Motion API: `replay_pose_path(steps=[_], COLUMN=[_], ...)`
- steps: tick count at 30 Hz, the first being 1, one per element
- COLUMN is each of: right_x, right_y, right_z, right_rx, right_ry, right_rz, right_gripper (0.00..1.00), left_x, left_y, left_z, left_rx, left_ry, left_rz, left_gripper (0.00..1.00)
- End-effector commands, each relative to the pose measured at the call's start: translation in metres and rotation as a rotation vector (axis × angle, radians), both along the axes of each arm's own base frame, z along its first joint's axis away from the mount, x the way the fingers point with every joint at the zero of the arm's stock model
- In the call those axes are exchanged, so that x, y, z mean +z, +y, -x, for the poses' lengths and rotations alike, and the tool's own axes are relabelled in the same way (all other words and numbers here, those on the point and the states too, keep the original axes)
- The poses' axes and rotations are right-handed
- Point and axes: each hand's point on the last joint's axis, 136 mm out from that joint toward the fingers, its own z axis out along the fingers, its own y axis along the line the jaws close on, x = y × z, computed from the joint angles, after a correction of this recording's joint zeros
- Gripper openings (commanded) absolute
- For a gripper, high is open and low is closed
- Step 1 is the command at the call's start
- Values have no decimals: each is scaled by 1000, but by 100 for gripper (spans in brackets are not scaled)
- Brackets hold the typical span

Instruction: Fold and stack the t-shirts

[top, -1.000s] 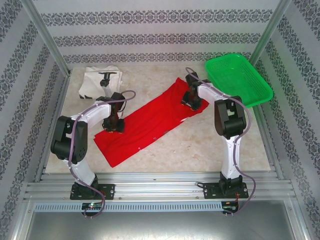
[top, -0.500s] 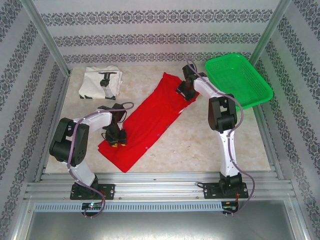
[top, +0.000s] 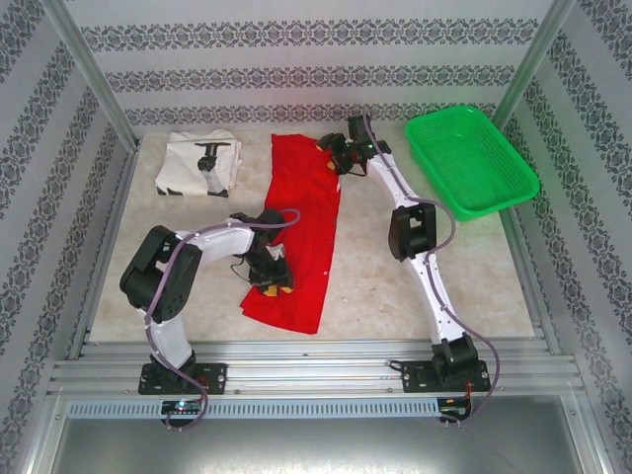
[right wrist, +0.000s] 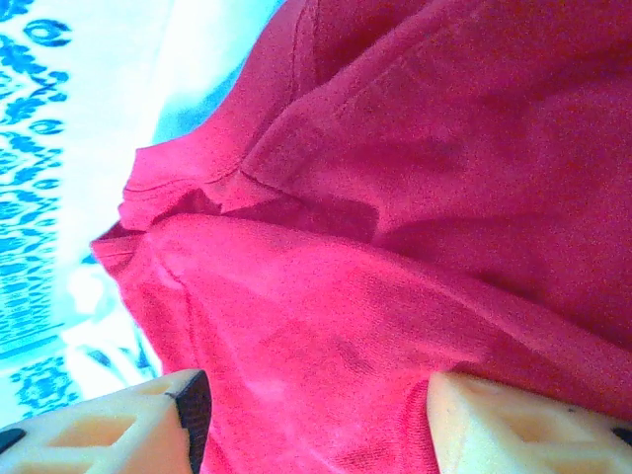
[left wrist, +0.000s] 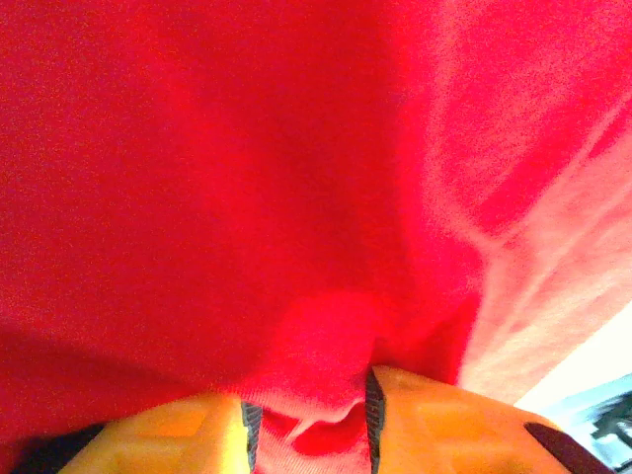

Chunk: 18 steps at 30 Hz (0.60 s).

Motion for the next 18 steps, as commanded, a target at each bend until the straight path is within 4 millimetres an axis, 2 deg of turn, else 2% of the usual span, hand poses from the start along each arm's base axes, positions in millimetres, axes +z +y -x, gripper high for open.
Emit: replay_pose_path(steps=[1, 3, 5, 7, 9, 11, 13, 15, 18], right_x=[25, 73, 125, 164, 184, 197, 202, 197, 182], right_y=[22, 28, 30, 32, 29, 24, 11, 3, -11], right_z=[-4, -6, 3, 31, 63, 99, 140, 184, 259], right_rx=[46, 82, 140, 216, 265, 296, 302, 305, 298], right_ry=[-55, -156, -249, -278, -270, -266, -244, -221, -175], right_rz=[-128, -167, -160, -93, 8, 97, 187, 242, 317], right_gripper=[69, 72, 73, 73, 74, 75, 76, 77, 77], left_x=[-1, 3, 9, 17, 31, 42, 49, 49, 46], left_y=[-29, -44, -59, -58, -52, -39, -21, -3, 32], left_z=[-15, -18, -22, -22, -18, -10, 3, 19, 39], left_rx=[1, -3, 6, 7, -3, 3, 18, 50, 100], left_ry=[-40, -55, -76, -85, -107, -119, -134, -142, -189], left_rz=[73, 122, 189, 190, 183, 163, 130, 106, 15], left_gripper=[36, 38, 39, 39, 43, 49, 56, 62, 66])
